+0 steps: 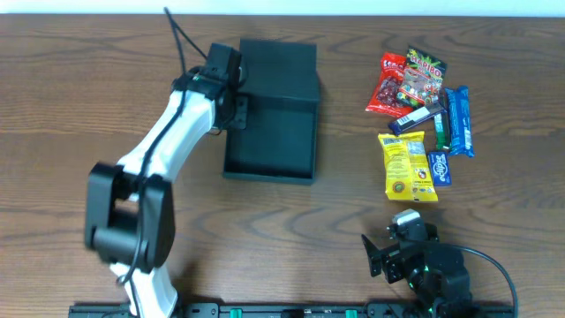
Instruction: Pack container
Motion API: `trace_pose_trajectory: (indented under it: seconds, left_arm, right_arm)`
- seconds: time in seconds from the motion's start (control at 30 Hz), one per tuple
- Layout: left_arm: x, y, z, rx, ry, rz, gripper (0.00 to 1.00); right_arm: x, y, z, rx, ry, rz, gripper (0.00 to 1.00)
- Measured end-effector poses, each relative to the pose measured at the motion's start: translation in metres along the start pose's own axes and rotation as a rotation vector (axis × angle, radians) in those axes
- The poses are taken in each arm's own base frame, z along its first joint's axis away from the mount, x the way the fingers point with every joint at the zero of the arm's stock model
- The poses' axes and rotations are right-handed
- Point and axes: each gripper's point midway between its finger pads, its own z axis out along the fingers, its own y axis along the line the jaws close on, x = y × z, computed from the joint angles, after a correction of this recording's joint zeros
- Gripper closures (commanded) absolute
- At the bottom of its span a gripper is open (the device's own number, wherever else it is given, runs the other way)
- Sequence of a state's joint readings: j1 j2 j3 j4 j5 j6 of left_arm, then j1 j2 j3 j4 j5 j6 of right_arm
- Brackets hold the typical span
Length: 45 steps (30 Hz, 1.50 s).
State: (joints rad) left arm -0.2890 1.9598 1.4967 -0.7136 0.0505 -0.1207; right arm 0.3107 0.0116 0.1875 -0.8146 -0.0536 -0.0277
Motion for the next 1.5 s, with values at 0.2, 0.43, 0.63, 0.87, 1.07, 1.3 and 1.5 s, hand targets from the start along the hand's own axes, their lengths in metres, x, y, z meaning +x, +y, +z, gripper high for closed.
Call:
trace_pose_trajectory:
  seconds: [0.2,0.43,0.63,0.87,1.07,1.3,1.5]
  left_arm:
    - [0.002,-0.009,0.019,0.04,0.065,-0.005,0.94]
    - [0.017,-0.012,0.017,0.057,0.13,-0.093,0.94]
    - [0.02,-0.014,0.016,0.064,0.147,-0.15,0.91]
    - [0.02,-0.016,0.016,0.073,0.146,-0.142,0.04]
    - [0.013,-0.018,0.007,0.083,0.141,-0.138,0.05]
    - [-0.058,-0.031,-0.058,0.129,-0.056,-0.056,0.05]
    - [-0.112,-0.017,-0.114,0.126,-0.274,-0.05,0.05]
  right_arm:
    - [0.0,0.0,0.0,0.0,0.0,0.0,0.01]
    - [0.0,0.0,0.0,0.0,0.0,0.0,0.01]
    - [0.0,0.0,0.0,0.0,0.0,0.0,0.01]
    - [0.0,0.0,0.0,0.0,0.0,0.0,0.01]
    - [0.0,0.0,0.0,0.0,0.0,0.0,0.01]
    - [0.0,0.0,0.0,0.0,0.0,0.0,0.01]
    - [-0.006,-0.001,0.0,0.008,-0.025,-0.009,0.01]
